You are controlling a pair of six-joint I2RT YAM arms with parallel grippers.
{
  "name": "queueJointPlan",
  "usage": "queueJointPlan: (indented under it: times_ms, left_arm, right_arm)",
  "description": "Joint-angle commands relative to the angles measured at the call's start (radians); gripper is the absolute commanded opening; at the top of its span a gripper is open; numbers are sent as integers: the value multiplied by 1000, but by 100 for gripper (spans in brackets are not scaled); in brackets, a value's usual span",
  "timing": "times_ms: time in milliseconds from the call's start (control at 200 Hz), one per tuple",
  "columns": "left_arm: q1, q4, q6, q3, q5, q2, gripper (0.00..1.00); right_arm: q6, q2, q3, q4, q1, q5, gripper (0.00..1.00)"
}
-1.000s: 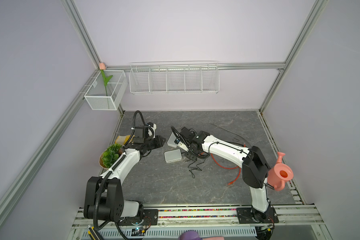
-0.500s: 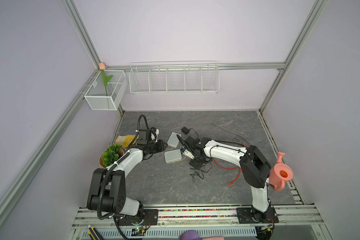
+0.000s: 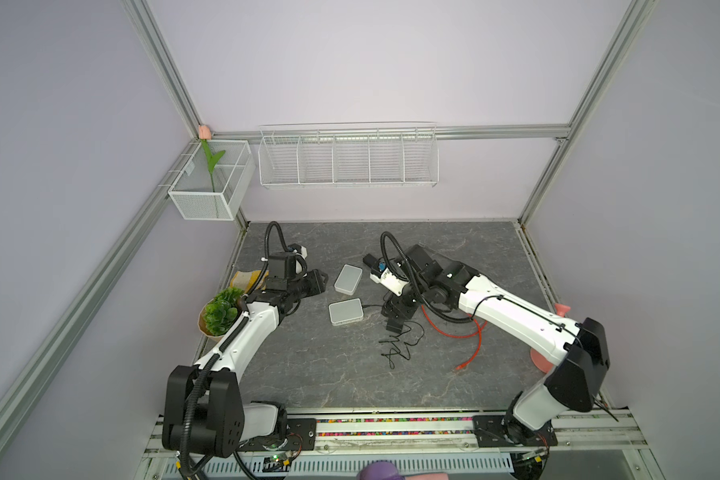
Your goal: Insert the plug into the switch port
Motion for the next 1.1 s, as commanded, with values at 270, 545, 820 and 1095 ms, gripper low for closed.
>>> queueJointPlan:
  times_ms: [270,545,820,1095]
  left_arm:
    - [10,-31,-32,-3,132,151,56]
    - [0,6,-39,-63,154,220,55]
    - [0,77,-62,-165,168,207,55]
    - [0,110,-77,-172,204,221,55]
  right_arm:
    - [234,296,54,192,-48,-344,79]
    - [231,458,97,256,-91,-371,67]
    - [-25,594,294,45,-113,-268,52]
    - [-146,642,320,-35,-114,-239,52]
